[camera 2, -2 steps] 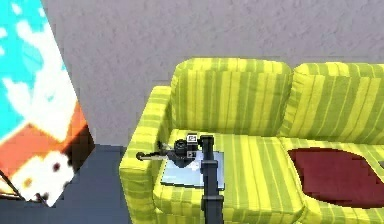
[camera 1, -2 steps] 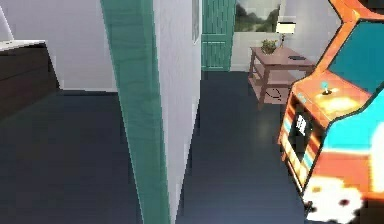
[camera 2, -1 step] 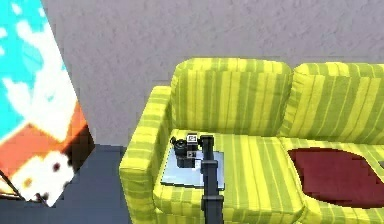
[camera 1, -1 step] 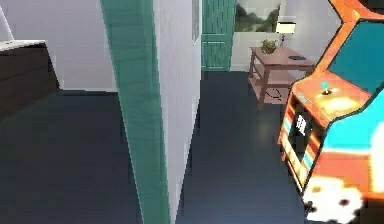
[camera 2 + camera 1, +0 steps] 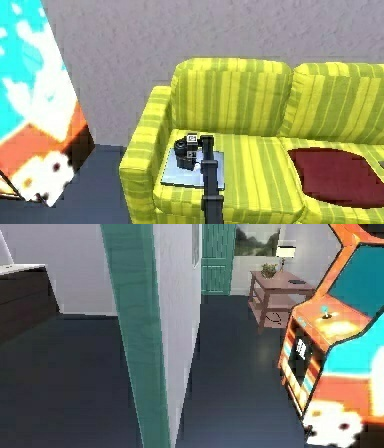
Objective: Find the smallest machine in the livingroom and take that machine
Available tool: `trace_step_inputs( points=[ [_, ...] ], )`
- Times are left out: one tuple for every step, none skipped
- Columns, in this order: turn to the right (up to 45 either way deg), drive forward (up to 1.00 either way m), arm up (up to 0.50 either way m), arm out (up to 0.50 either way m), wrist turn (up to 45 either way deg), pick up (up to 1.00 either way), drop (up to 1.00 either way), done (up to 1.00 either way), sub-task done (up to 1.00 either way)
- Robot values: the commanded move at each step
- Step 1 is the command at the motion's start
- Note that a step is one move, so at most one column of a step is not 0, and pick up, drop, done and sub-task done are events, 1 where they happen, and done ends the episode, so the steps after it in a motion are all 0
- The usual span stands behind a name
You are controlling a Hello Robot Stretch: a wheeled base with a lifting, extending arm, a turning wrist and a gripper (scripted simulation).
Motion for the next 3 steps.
trace_step_inputs(
  points=[
    [0.0,0.00,-0.30,0.00,0.0,0.00,0.00,0.00,0.00],
    [0.0,0.00,0.00,0.00,0.0,1.00,0.00,0.00,0.00],
    [0.0,0.00,0.10,0.00,0.0,0.00,0.00,0.00,0.00]
  ],
)
